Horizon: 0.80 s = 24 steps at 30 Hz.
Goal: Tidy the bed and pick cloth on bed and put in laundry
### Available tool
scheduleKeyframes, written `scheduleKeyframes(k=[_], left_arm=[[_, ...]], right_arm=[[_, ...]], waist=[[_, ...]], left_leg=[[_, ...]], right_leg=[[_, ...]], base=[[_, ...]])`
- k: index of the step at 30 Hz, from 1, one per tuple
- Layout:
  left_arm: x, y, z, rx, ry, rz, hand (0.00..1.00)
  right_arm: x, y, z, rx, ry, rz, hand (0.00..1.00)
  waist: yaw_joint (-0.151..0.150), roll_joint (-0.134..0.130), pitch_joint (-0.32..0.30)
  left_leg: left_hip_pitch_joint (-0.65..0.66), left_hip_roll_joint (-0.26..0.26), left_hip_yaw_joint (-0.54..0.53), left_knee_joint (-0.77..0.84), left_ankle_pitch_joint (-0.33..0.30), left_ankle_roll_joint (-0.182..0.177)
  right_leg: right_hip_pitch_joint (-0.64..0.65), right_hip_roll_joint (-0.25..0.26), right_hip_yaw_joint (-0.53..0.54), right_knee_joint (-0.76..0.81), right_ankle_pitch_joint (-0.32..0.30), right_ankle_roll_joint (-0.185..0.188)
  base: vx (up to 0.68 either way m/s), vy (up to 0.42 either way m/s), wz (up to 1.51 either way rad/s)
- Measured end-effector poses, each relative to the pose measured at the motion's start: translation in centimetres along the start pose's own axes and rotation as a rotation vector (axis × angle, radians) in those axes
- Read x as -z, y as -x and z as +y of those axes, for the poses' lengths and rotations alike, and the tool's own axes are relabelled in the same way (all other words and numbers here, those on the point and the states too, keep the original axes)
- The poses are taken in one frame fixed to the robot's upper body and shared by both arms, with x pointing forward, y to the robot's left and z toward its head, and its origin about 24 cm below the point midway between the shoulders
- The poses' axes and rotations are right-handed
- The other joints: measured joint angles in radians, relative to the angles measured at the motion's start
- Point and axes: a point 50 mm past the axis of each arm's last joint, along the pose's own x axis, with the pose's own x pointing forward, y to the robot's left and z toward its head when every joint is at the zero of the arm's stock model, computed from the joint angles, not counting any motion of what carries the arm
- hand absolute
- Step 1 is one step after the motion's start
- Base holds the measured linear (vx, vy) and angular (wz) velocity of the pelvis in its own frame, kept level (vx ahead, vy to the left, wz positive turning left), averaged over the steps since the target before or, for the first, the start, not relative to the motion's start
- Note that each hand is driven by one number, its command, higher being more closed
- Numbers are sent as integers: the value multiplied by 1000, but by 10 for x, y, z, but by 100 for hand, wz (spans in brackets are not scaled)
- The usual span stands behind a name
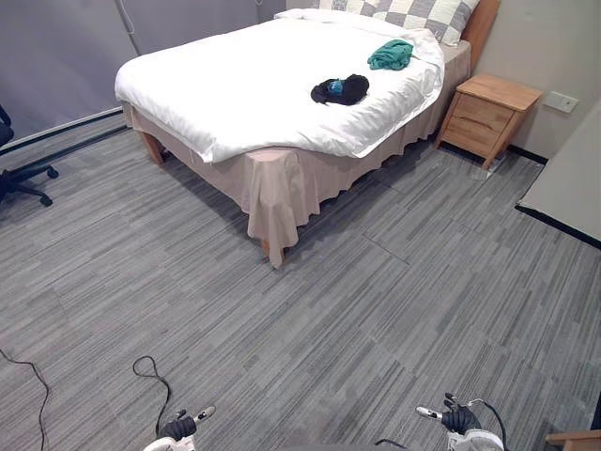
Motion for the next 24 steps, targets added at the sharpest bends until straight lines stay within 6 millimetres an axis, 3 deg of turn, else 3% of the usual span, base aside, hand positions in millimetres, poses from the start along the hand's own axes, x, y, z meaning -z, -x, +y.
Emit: scheduleKeyframes(k=[6, 9, 10, 12, 13, 14, 16, 17, 18, 19, 20, 23, 24], left_arm=[[4, 1, 0, -4, -17, 3, 0], [12, 4, 6, -27, -13, 10, 0], [18, 6, 9, -38, -7, 24, 0], [27, 8, 10, -51, 32, 41, 0], [30, 9, 10, -51, 38, 48, 0], [27, 8, 8, -49, 46, 37, 0], [35, 10, 4, -44, 65, 50, 0], [41, 12, 2, -41, 71, 58, 0], [47, 14, 1, -38, 77, 69, 0], [52, 15, -2, -35, 93, 64, 0], [55, 17, -2, -35, 99, 62, 0], [56, 18, -2, -32, 116, 49, 0], [52, 18, -4, -19, 114, 32, 0]], right_arm=[[8, 2, 6, -12, -8, 19, 0], [8, 1, 16, -36, -15, 20, 0], [9, 1, 18, -43, -15, 24, 0], [10, 1, 18, -56, 17, 28, 0], [12, 1, 19, -65, 41, 36, 0], [14, 2, 19, -67, 42, 45, 0], [16, 3, 13, -61, 54, 57, 0], [18, 3, 10, -56, 60, 65, 0], [19, 4, 7, -51, 66, 75, 0], [19, 4, 5, -47, 62, 77, 0], [17, 3, 4, -48, 65, 74, 0], [12, 1, 11, -73, 57, 73, 0], [8, -1, 14, -89, 55, 66, 0]], waist=[[-2, -2, 1], [2, 0, 6], [2, 9, 12], [5, 20, 18], [2, 18, 29], [1, 9, 38], [9, 5, 74], [8, 10, 85], [8, 11, 88], [9, 22, 101], [13, 31, 106], [17, 42, 112], [18, 48, 114]], left_leg=[[-12, 7, 13, 18, 0, 1], [-6, 22, 69, 35, -15, 8], [-6, 35, 95, 55, -40, -7], [-61, 95, 149, 235, -139, -63], [-129, 150, 196, 452, -156, -84], [-195, 183, 207, 602, -124, -67], [-337, 260, 192, 944, 73, 16], [-365, 260, 173, 1003, 54, 26], [-381, 240, 140, 1023, 11, 9], [-390, 190, 87, 969, -33, -33], [-393, 162, 78, 902, -45, -45], [-402, 103, 95, 616, -45, -48], [-402, 84, 103, 436, 2, -45]], right_leg=[[-29, 3, -3, 34, -2, -3], [-30, -7, -77, 34, -27, -28], [-19, -2, -93, 39, -28, -31], [-26, 7, -110, 75, -55, -56], [-27, 16, -97, 92, -72, -73], [-33, 12, -92, 120, -87, -81], [-26, 5, -46, 195, -131, -105], [-14, 4, -24, 212, -141, -117], [-2, -4, -3, 227, -155, -122], [28, -11, 37, 231, -162, -116], [44, -17, 54, 231, -165, -109], [68, -28, 80, 208, -178, -96], [89, -24, 88, 181, -196, -78]], base=[[-50, -28, -9], [-60, -33, -42], [-58, -83, -78], [-9, -101, -65], [5, -108, -35], [28, -157, -49], [78, -111, -71], [139, -34, -65], [236, -2, -71], [261, 17, -74], [252, 41, -63], [234, 71, -38], [261, 111, -19]])
